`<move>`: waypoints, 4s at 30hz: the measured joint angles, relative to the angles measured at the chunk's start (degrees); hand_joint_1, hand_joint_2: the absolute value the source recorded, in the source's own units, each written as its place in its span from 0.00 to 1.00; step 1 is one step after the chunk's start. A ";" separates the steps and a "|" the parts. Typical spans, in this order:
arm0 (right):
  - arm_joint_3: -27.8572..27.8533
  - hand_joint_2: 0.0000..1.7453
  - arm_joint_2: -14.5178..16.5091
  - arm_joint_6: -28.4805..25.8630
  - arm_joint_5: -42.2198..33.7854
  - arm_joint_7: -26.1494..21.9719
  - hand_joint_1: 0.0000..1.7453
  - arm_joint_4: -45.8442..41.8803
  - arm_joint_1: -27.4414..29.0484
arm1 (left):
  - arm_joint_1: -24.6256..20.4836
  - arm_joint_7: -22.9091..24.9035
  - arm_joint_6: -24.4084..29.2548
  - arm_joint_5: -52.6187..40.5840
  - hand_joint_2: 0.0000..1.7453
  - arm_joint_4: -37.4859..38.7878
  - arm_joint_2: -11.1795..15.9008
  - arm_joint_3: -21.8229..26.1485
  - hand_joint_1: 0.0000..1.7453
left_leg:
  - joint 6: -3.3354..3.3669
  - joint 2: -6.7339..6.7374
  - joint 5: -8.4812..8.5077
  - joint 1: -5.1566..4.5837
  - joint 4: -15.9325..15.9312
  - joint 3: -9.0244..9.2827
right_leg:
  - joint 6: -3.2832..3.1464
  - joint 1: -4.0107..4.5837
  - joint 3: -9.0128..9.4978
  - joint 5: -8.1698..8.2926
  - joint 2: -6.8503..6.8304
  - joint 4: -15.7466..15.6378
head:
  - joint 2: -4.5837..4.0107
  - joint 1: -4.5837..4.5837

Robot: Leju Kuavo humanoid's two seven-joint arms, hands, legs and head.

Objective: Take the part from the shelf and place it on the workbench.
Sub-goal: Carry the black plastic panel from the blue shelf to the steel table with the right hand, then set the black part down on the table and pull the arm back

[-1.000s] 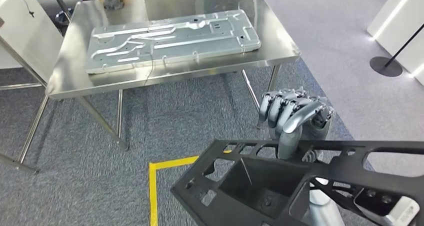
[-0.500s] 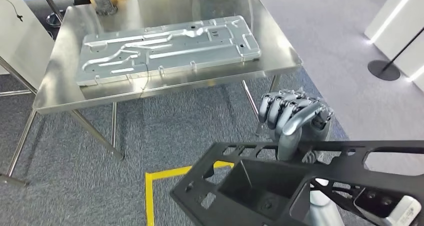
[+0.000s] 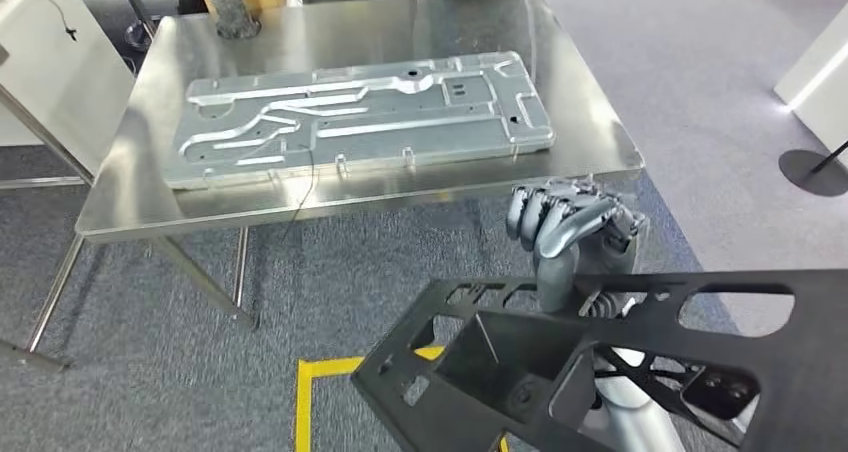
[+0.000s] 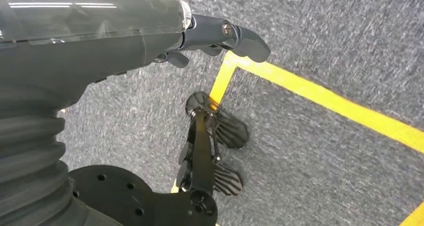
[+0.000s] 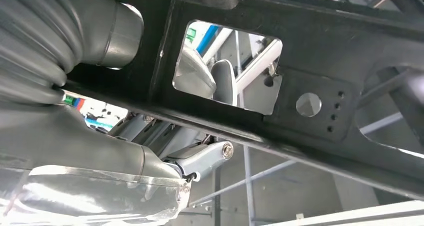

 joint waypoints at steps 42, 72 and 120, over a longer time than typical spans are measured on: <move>0.87 1.00 -1.19 -14.68 11.76 -0.03 1.00 -10.26 2.17 | 0.45 -1.81 -0.86 -0.74 1.00 0.07 -0.29 0.13 0.00 | -0.52 2.87 5.44 0.03 0.99 -8.36 | -0.77 0.59 5.98 -5.13 -1.26 0.38 | 0.00 -0.03; -19.55 1.00 -20.54 -29.69 29.20 13.59 1.00 46.99 -39.86 | 0.05 -1.49 -2.83 -5.26 1.00 0.07 1.84 -0.56 0.00 | -0.14 2.95 4.69 0.25 3.18 -8.20 | 0.22 0.07 1.92 -2.10 -2.72 0.58 | -0.01 -0.02; -0.51 0.00 2.56 -34.20 64.88 28.39 0.00 91.49 -46.67 | -1.21 -7.25 -3.59 -8.64 1.00 0.07 1.86 -2.81 0.00 | 0.92 2.77 4.99 -0.20 -0.44 -6.94 | 0.19 0.98 -0.35 -0.31 -1.74 0.77 | 0.00 -0.02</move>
